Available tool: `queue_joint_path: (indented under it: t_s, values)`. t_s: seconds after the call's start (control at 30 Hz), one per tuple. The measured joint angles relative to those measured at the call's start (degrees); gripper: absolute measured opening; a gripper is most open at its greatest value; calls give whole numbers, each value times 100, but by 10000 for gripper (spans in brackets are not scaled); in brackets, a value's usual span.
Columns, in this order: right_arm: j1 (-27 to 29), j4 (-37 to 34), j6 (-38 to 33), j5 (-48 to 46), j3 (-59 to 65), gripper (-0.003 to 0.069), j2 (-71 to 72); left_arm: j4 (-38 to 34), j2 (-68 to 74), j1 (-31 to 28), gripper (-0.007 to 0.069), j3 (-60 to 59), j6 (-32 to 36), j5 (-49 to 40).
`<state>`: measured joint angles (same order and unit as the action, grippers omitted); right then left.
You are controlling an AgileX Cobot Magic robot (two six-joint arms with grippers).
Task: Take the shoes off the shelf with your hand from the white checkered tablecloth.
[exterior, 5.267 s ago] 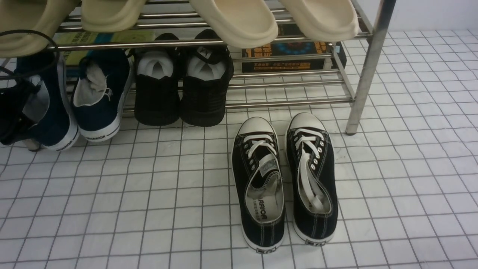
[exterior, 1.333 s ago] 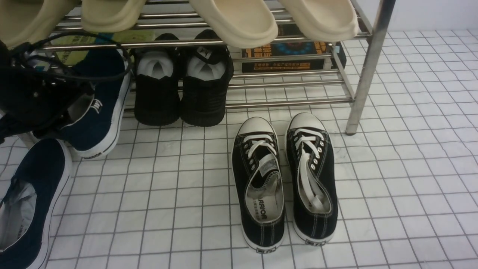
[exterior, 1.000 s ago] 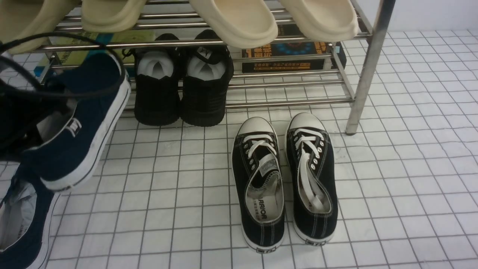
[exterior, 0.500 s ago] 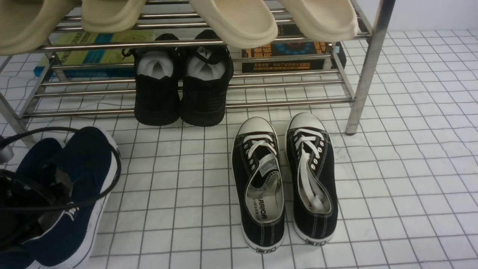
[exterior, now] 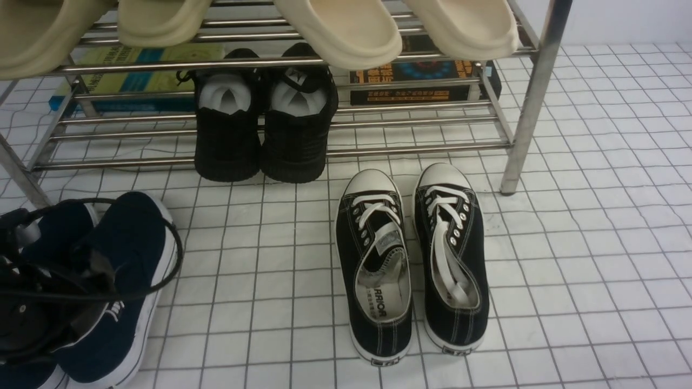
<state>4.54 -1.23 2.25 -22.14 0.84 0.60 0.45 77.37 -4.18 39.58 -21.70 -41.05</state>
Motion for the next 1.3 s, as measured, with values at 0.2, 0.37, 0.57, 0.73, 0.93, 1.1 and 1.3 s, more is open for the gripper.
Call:
queue_joint_path:
  t_s: [0.2,0.37,0.57,0.73,0.93,1.1,1.3]
  values:
    - [0,0,0,0,0,239,0,29,105,0,68,0,0,102]
    - [0,0,0,0,0,239,0,25,97,0,161,27,-11,118]
    - [0,0,0,0,0,239,0,43,-170,0,290,361,-11,-233]
    - [0,0,0,0,0,239,0,232,-936,0,295,648,330,-822]
    - [0,0,0,0,0,239,0,131,-2372,0,123,671,1373,-1898]
    - [0,0,0,0,0,239,0,-330,-4034,0,5,270,2048,-2301]
    - [0,0,4,0,0,239,0,-649,-6263,0,1,-496,2204,-2265]
